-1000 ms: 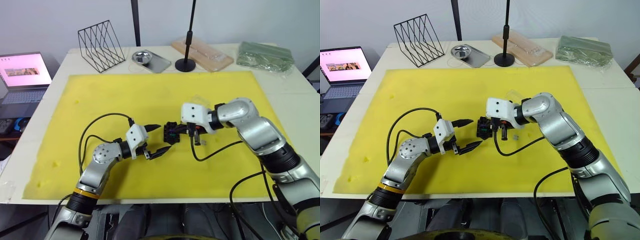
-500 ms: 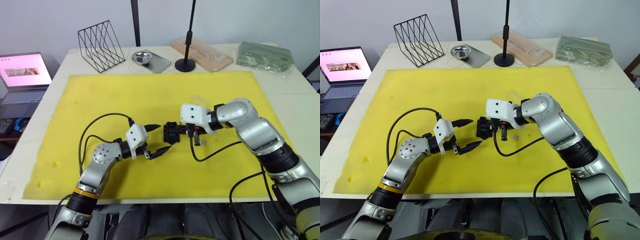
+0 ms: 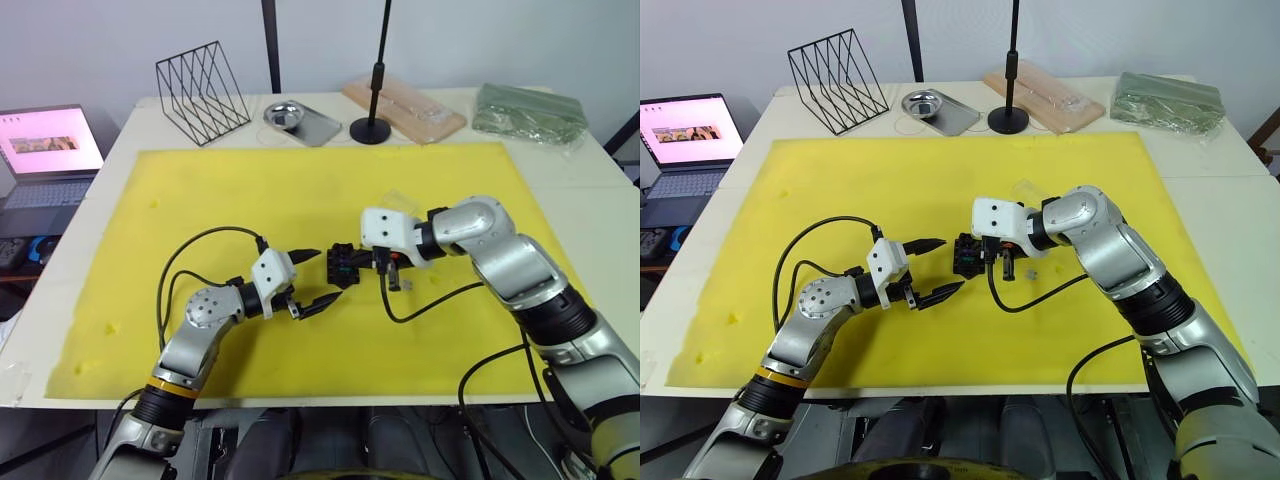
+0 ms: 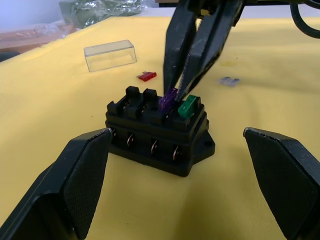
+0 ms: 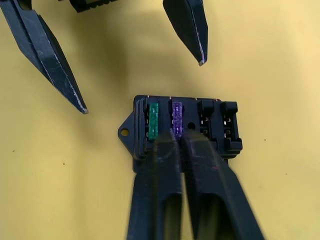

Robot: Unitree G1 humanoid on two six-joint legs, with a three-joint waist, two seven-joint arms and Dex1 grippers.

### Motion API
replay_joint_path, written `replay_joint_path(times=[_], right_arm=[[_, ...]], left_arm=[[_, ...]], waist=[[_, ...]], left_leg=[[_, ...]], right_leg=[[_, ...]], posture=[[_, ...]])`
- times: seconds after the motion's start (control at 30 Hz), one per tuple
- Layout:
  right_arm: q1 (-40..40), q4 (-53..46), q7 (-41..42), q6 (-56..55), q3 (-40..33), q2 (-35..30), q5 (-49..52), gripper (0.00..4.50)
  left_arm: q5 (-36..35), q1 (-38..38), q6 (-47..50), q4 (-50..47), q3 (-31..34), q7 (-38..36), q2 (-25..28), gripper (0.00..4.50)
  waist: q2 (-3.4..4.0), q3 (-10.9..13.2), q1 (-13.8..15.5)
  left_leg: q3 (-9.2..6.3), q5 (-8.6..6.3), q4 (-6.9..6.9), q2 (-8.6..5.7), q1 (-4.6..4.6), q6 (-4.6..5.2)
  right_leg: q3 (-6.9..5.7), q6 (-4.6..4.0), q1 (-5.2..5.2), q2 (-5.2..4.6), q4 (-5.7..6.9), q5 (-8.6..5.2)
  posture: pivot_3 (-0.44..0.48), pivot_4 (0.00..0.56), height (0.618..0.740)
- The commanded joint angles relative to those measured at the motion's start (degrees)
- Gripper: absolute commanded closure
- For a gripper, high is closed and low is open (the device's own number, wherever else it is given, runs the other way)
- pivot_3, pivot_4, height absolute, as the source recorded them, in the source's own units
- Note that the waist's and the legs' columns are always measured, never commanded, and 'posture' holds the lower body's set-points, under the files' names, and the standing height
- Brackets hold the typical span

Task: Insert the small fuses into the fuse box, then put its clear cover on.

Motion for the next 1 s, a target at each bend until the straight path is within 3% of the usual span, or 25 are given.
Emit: replay_joint_path(times=[0.03,0.07,1.0], right_arm=[[-0.97,-0.03,-0.10,0.01,-0.81,0.27,0.05,2.88],[-0.94,-0.13,-0.06,0.11,-0.99,0.26,0.23,2.63],[-2.06,-2.40,3.22,0.16,-5.58,-2.23,5.19,2.63]], left_arm=[[0.01,0.04,-1.33,-1.66,0.23,0.03,0.00,0.00],[0.03,-0.02,-1.32,-1.61,0.20,0.01,-0.02,0.00],[0.12,-1.40,-2.31,0.54,0.17,-0.24,-0.54,0.00]], waist=[[0.00,-0.01,-0.03],[0.01,-0.01,-0.01],[0.01,-0.01,-0.01]], left_leg=[[0.01,0.00,-0.01,0.00,0.02,0.00],[0.00,0.00,-0.01,0.01,0.01,0.00],[0.02,0.00,-0.01,0.01,0.00,0.00]], right_leg=[[0.02,0.00,0.00,0.00,0.00,0.00],[0.01,0.00,0.00,0.01,0.00,0.00],[0.02,0.00,-0.02,0.01,0.00,0.00]], posture=[[0.000,0.150,0.740],[0.000,0.150,0.740],[0.000,0.150,0.740]])
